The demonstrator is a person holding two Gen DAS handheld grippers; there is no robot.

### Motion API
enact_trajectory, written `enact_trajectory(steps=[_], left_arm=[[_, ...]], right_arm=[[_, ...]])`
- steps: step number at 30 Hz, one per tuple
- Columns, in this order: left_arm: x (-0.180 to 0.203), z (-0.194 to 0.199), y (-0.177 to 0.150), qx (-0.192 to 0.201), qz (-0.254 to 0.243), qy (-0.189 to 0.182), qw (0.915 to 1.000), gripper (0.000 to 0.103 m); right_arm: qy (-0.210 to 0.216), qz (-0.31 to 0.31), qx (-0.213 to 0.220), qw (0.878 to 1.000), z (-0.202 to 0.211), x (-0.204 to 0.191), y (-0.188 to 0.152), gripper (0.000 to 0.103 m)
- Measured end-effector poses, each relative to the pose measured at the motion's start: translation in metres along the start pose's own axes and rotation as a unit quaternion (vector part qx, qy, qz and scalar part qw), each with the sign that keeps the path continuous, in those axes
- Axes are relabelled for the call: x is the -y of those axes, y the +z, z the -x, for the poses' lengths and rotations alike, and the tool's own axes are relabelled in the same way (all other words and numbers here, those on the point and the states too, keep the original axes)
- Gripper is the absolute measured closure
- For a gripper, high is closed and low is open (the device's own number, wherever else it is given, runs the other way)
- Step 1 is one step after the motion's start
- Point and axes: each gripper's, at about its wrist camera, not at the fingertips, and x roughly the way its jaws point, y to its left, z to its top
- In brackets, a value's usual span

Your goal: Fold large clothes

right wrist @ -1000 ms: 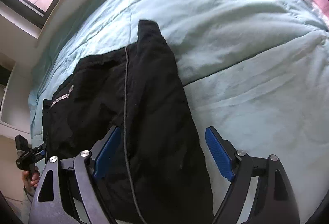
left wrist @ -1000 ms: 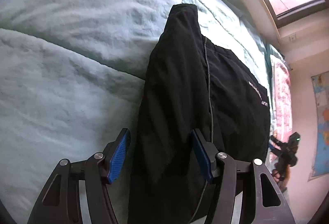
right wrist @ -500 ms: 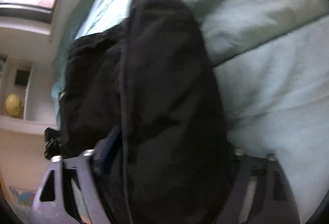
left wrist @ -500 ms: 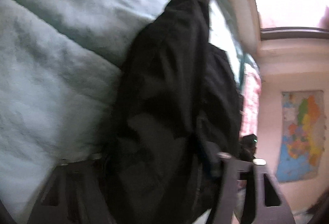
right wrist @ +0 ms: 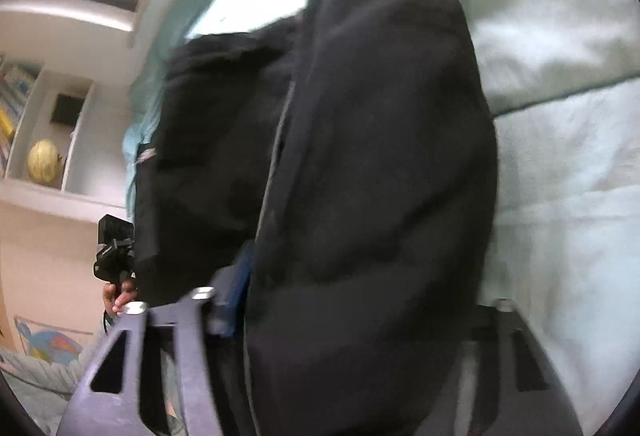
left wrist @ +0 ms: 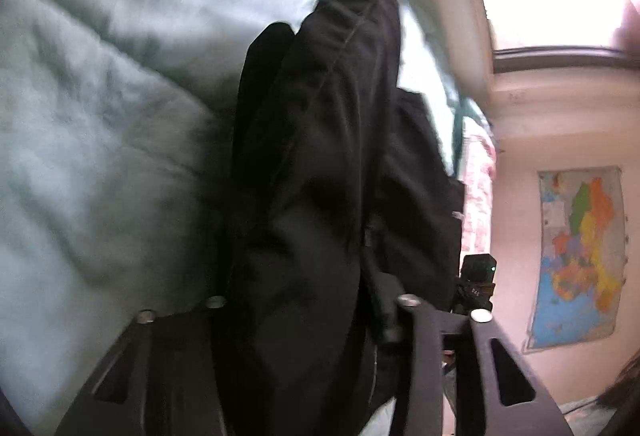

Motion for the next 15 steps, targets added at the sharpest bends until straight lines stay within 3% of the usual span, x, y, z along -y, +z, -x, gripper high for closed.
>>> enact_trajectory(steps=[2,9,15], left_arm=[[0.022,0.013,-0.011,0.012,-0.013,-0.019,0.9997,0.066],[0.119,0.073,-0.086,0.042,-0.102,-0.061,0.992,0.067],[0.124,0.125,-0.138,0.048,-0.113,-0.076,0.9895,0.067]], right_arm=[[0.016,0.015,0.016,1.0,0.015,-0.017,-0.007,0.056],[0.052,0.092,0.037,0.994,0.063,-0.102,-0.063,0.057],[0.062,0.093,0.058,0.992,0.114,-0.126,-0.122,0.057]])
